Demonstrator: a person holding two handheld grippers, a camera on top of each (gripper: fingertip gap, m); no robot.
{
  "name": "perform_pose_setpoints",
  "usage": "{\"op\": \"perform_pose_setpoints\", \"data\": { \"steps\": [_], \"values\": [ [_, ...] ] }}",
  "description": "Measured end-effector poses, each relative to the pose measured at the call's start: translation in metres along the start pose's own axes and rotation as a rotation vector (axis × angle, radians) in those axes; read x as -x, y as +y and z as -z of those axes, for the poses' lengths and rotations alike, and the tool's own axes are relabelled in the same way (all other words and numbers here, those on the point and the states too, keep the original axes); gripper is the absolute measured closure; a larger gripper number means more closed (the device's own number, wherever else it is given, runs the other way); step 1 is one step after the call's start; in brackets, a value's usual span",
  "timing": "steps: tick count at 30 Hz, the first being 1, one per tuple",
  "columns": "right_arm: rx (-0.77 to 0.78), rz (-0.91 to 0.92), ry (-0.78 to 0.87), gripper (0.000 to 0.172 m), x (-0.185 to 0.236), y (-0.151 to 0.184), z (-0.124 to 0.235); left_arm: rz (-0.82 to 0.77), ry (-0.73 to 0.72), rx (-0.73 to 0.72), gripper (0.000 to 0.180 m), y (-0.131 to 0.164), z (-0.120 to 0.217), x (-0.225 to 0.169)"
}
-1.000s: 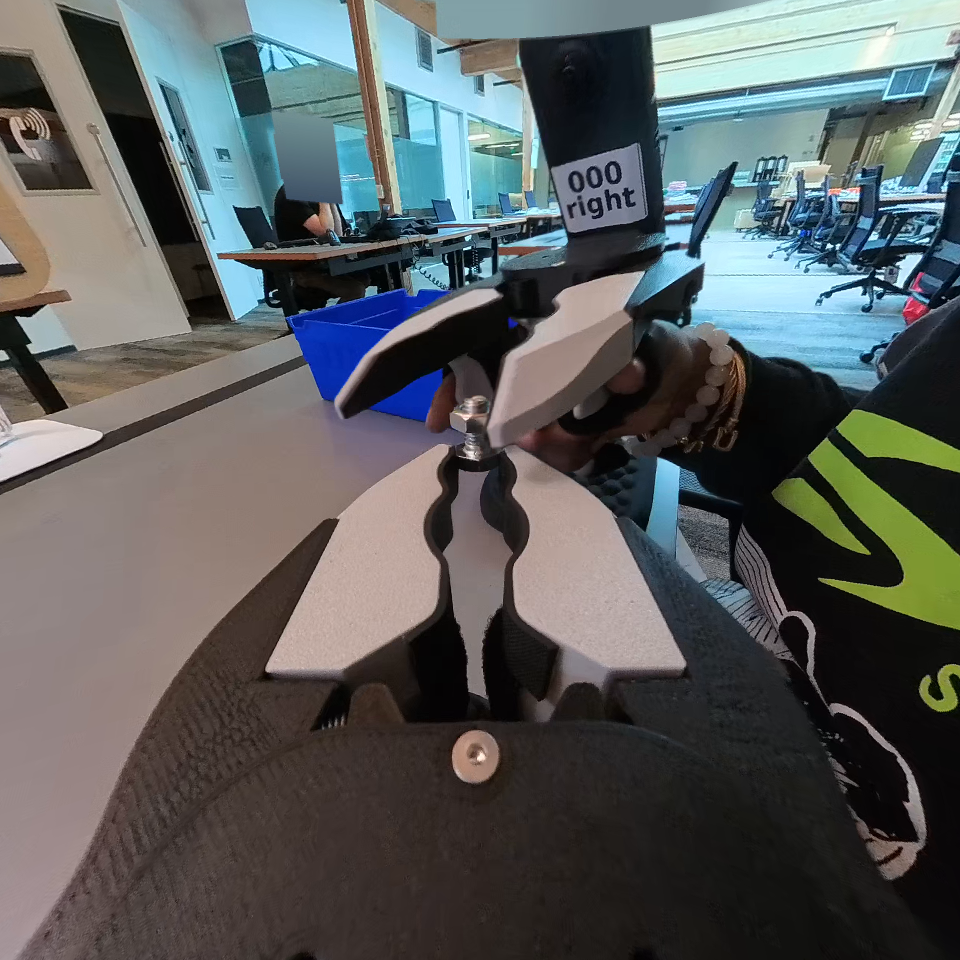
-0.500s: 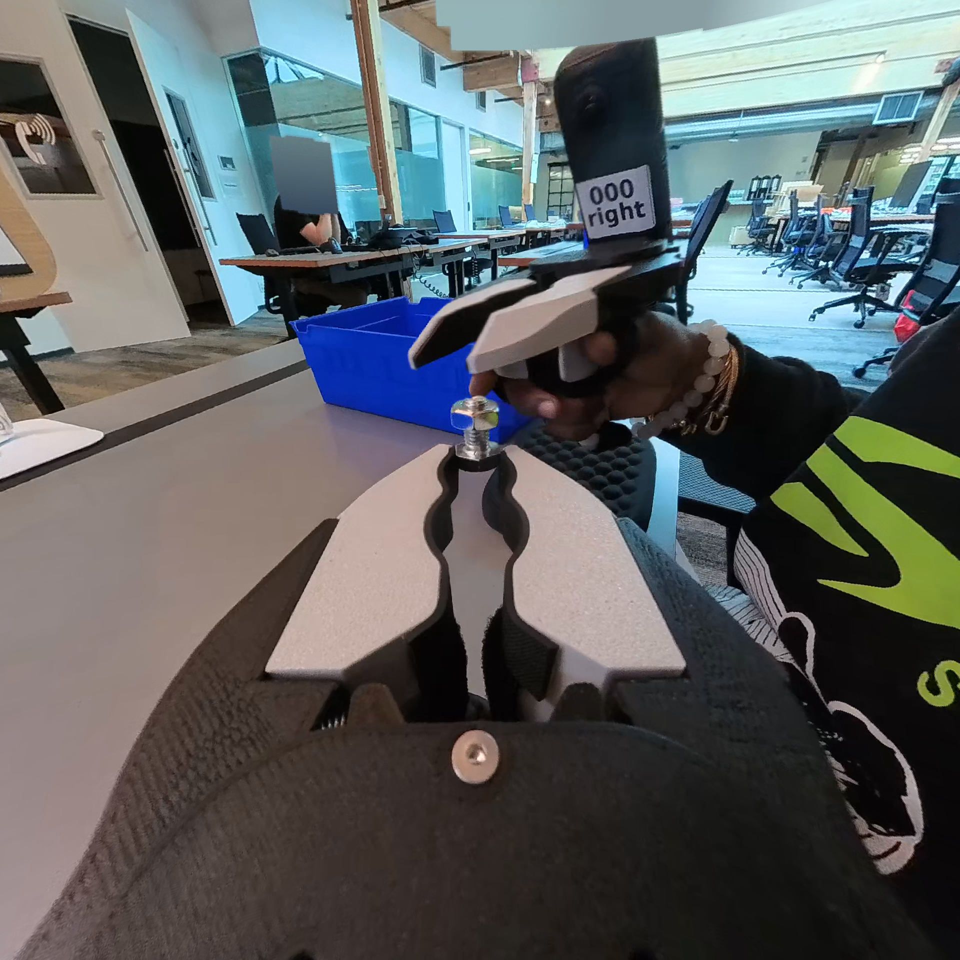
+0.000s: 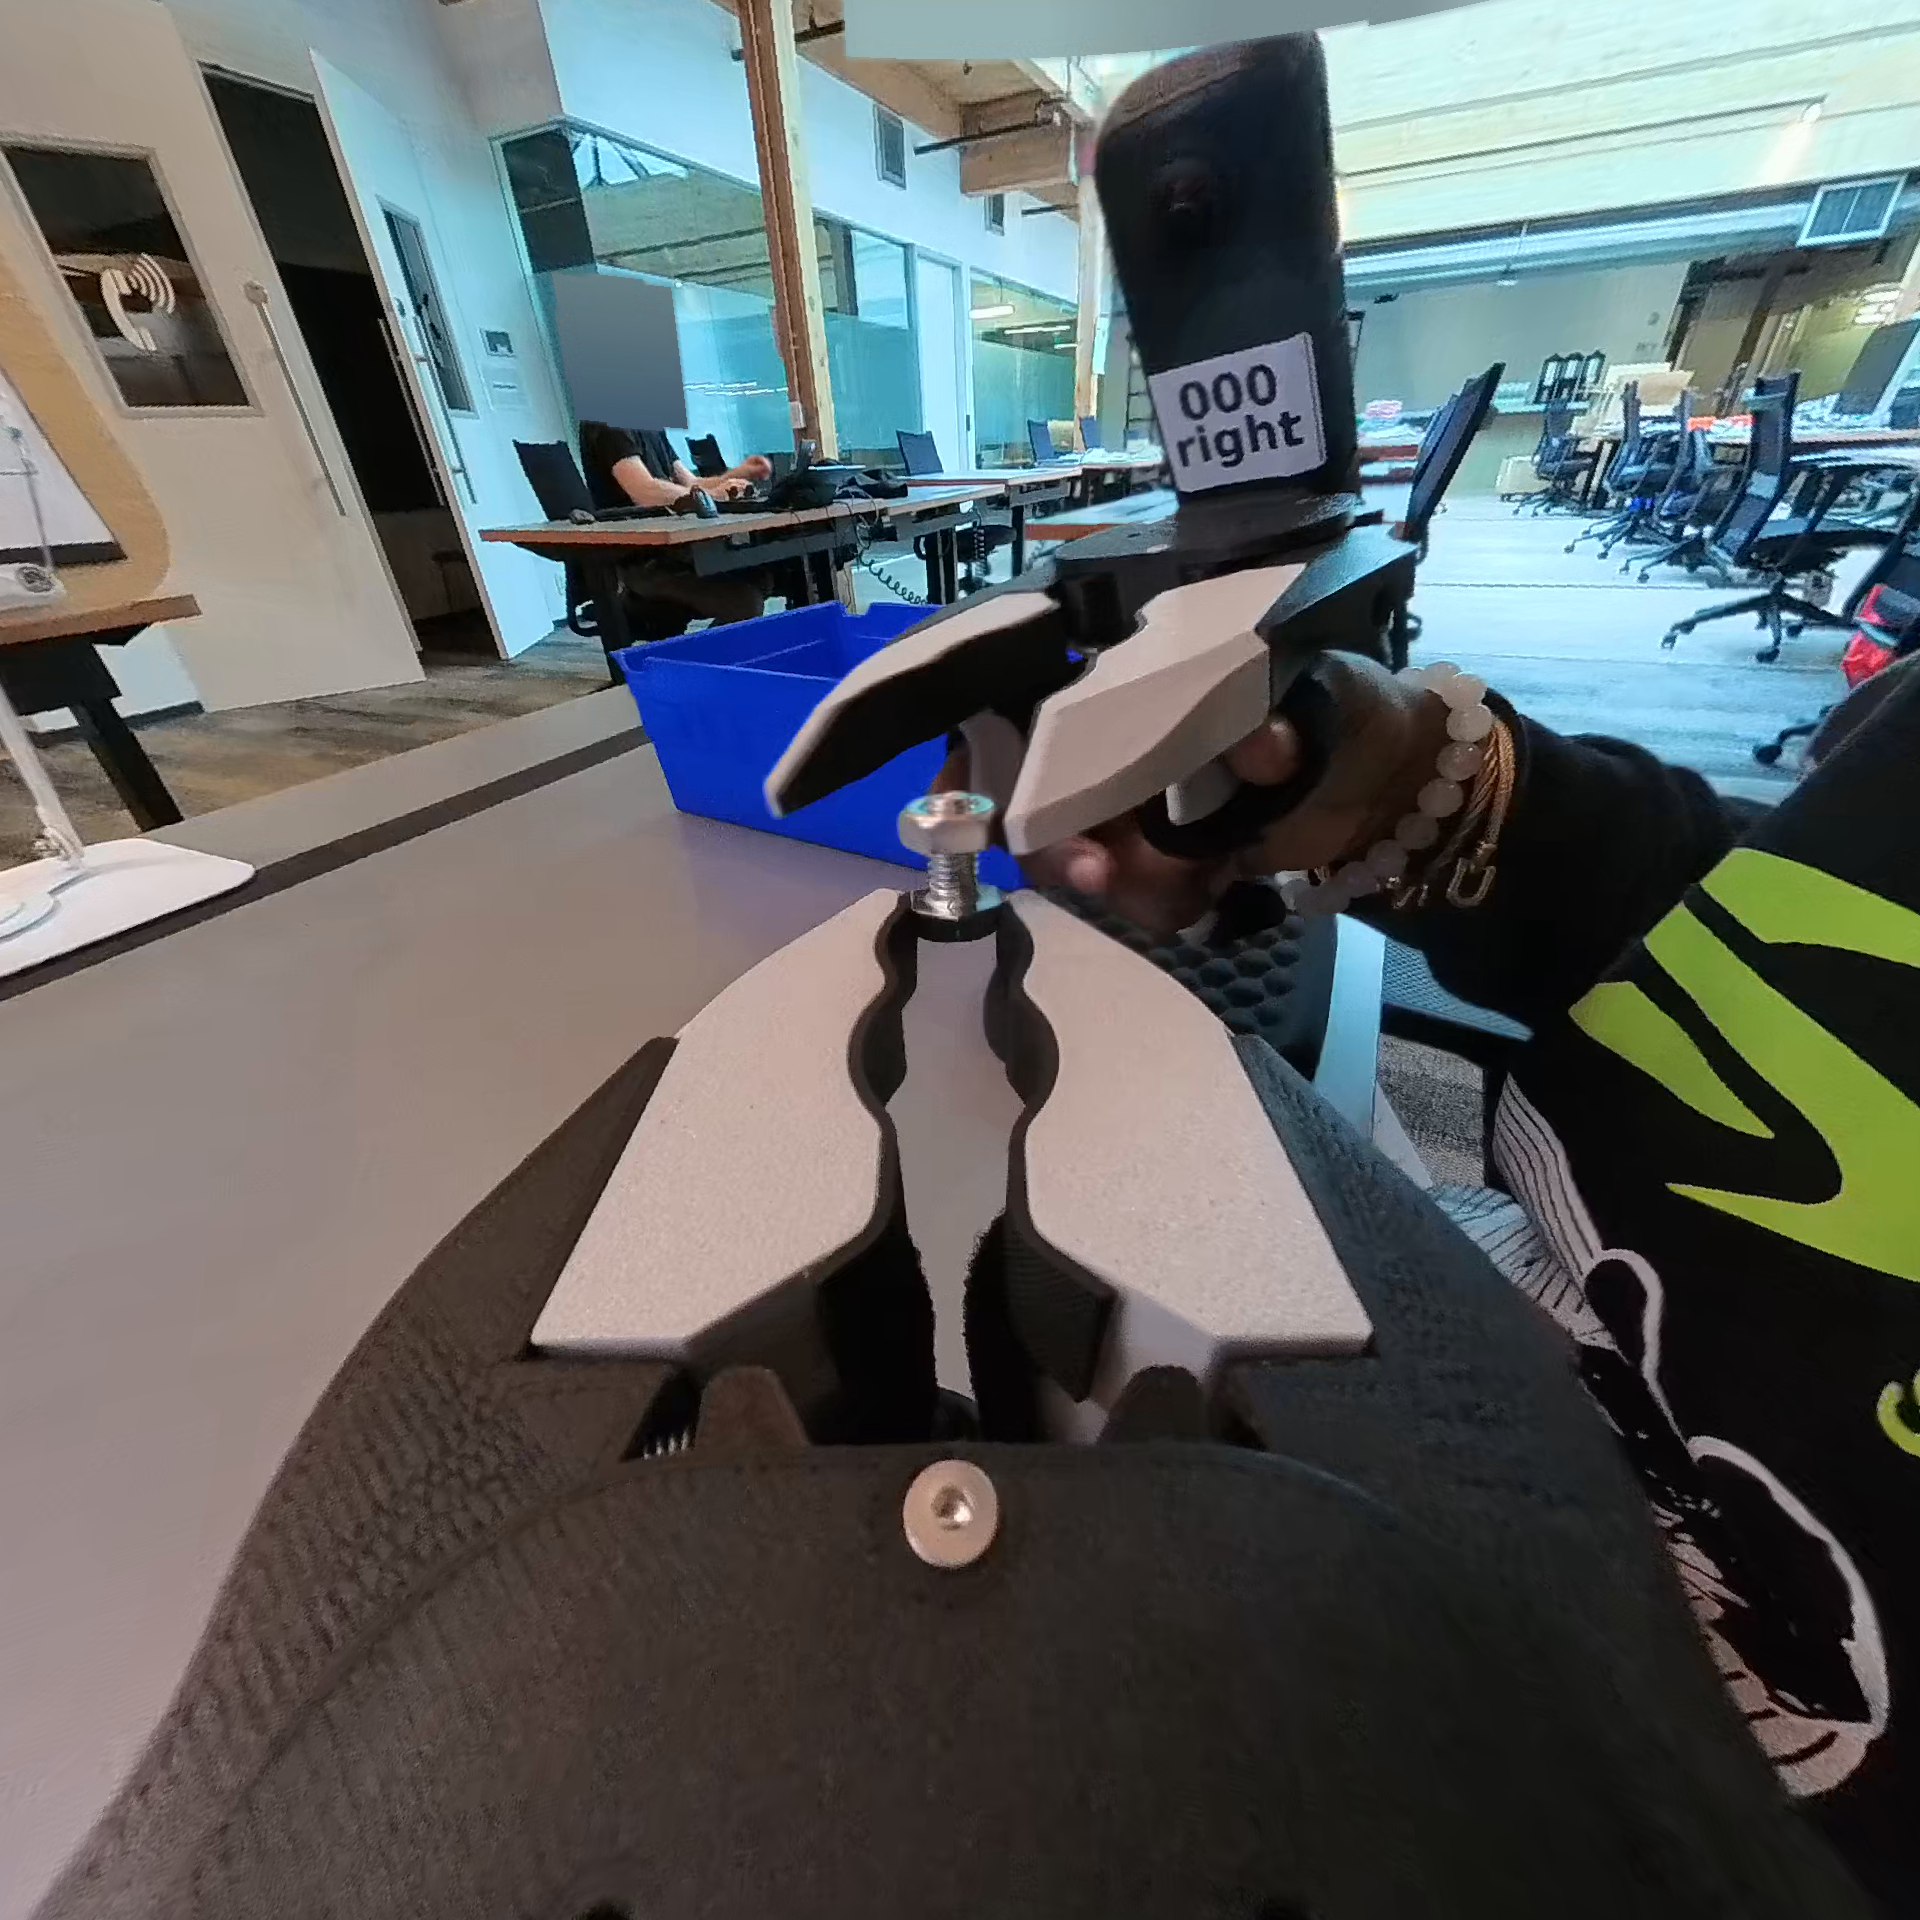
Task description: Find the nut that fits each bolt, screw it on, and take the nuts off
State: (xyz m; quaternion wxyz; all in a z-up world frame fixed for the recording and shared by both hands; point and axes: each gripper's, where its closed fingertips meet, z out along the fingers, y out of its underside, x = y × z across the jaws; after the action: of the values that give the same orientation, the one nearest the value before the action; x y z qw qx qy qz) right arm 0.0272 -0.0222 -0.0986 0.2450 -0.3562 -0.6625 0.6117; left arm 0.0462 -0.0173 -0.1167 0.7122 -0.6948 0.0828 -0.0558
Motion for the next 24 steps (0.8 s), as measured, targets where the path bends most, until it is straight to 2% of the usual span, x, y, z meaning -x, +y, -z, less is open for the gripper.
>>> {"op": "perform_pose_setpoints", "data": {
  "steps": [2, 4, 7, 12, 16, 23, 24],
  "values": [
    [-0.011, 0.004, 0.081, 0.142, -0.015, -0.001, 0.01, 0.006, 0.011, -0.015, 0.166, -0.002, 0.002, 0.0],
    [-0.031, 0.007, 0.09, 0.146, -0.018, -0.004, 0.018, 0.013, 0.007, -0.016, 0.166, -0.001, 0.002, 0.001],
    [-0.045, 0.008, 0.048, 0.145, -0.01, -0.007, 0.017, 0.013, 0.009, -0.009, 0.166, 0.0, 0.001, 0.0],
    [-0.02, 0.025, -0.019, 0.128, 0.006, -0.005, 0.001, -0.002, 0.007, 0.008, 0.166, 0.002, 0.0, -0.001],
    [-0.004, 0.032, -0.037, 0.123, 0.011, -0.004, -0.01, -0.004, 0.009, 0.013, 0.166, 0.003, -0.002, -0.003],
    [0.015, 0.035, -0.01, 0.12, 0.001, -0.001, 0.0, 0.004, 0.011, -0.004, 0.166, 0.0, 0.001, -0.001],
    [0.016, 0.033, 0.045, 0.131, -0.01, -0.001, 0.006, 0.003, 0.015, -0.009, 0.166, 0.0, 0.002, -0.001]
  ]
}}
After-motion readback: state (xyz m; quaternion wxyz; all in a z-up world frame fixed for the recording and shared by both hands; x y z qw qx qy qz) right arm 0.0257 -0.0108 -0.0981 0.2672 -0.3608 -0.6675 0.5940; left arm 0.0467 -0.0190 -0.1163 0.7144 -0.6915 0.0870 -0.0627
